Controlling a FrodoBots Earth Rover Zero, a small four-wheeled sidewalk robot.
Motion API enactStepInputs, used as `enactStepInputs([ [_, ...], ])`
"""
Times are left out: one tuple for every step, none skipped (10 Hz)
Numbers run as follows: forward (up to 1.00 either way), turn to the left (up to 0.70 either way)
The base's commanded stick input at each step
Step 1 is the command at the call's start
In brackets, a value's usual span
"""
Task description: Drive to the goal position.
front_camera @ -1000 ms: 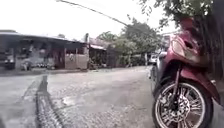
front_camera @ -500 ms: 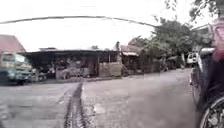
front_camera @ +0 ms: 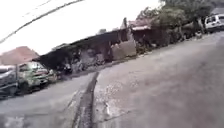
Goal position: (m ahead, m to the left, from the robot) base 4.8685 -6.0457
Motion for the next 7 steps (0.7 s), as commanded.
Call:
enactStepInputs([
  [1.00, -0.27],
  [1.00, -0.27],
  [1.00, -0.27],
  [1.00, -0.27],
  [1.00, -0.27],
  [1.00, -0.27],
  [1.00, -0.27],
])
